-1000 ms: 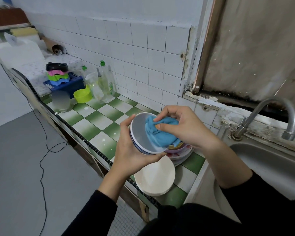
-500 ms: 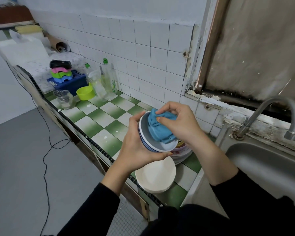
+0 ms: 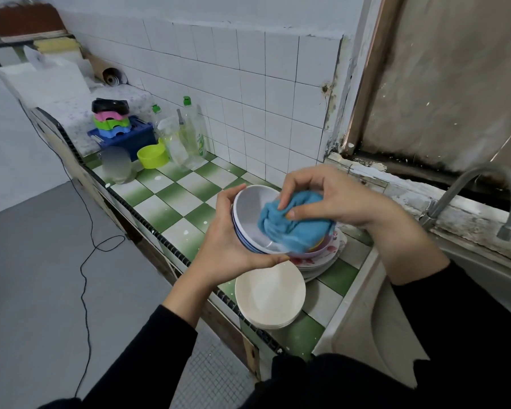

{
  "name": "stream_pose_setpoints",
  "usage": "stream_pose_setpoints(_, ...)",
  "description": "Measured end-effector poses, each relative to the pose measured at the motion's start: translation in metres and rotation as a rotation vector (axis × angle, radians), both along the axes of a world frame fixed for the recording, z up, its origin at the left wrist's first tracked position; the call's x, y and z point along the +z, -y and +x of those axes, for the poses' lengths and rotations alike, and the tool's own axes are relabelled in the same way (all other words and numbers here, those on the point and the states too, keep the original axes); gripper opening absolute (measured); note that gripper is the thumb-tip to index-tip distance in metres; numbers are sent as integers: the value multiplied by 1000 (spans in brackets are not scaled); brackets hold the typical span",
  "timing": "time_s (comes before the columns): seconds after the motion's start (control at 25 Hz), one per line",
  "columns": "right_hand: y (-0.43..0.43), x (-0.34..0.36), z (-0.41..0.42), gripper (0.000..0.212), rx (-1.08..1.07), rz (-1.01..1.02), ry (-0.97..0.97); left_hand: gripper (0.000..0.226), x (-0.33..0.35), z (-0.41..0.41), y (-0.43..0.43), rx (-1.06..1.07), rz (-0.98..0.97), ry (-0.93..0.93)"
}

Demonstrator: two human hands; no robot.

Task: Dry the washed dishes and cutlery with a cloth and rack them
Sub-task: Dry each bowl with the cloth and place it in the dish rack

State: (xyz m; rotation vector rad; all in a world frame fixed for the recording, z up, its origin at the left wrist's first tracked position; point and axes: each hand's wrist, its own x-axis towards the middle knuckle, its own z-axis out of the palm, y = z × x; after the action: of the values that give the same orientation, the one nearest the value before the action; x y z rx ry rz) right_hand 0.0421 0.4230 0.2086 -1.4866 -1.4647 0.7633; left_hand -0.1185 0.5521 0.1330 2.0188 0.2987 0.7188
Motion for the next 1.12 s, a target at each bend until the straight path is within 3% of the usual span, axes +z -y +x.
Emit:
stream_pose_setpoints(0.12, -9, 8, 1, 25, -160, 104, 312, 105, 6, 3, 0, -21, 4, -9)
stream_pose_setpoints(0.28, -29, -15, -16, 17, 51, 246, 934, 112, 8, 9, -1, -36, -11, 33)
stream_pose_setpoints(0.36, -30, -14, -18, 18, 62, 137, 895, 114, 8, 6, -5, 13, -4, 58)
stream_pose_setpoints(0.48, -22, -7, -13, 19, 128, -104, 600, 113, 3, 1, -3, 61, 21, 29)
stream_pose_setpoints(0.64, -13, -1, -1, 23, 146, -79, 104, 114, -8, 1, 2, 71, -17, -15)
stream_pose_setpoints(0.68, -14, 1, 2, 24, 77, -43, 122, 114, -8, 1, 2, 67, -19, -21)
stream_pose_setpoints(0.76, -22, 0, 0, 22, -61, 85, 410, 111, -5, 1, 3, 61, -8, -36)
stream_pose_setpoints(0.84, -32, -7, -9, 17, 33, 285, 871, 110, -1, 1, 2, 70, 16, -20)
stream_pose_setpoints(0.92, -38, -23, -15, 14, 200, 289, 1220, 110, 1, -1, -2, 76, 41, 22)
stream_pose_setpoints(1.0, -39, -22, -17, 14, 229, 141, 1256, 112, 4, -4, -9, 110, 53, 33)
stream_pose_setpoints(1.12, -34, -15, -24, 20, 147, 20, 1089, 115, 5, -8, -17, 139, 58, 29)
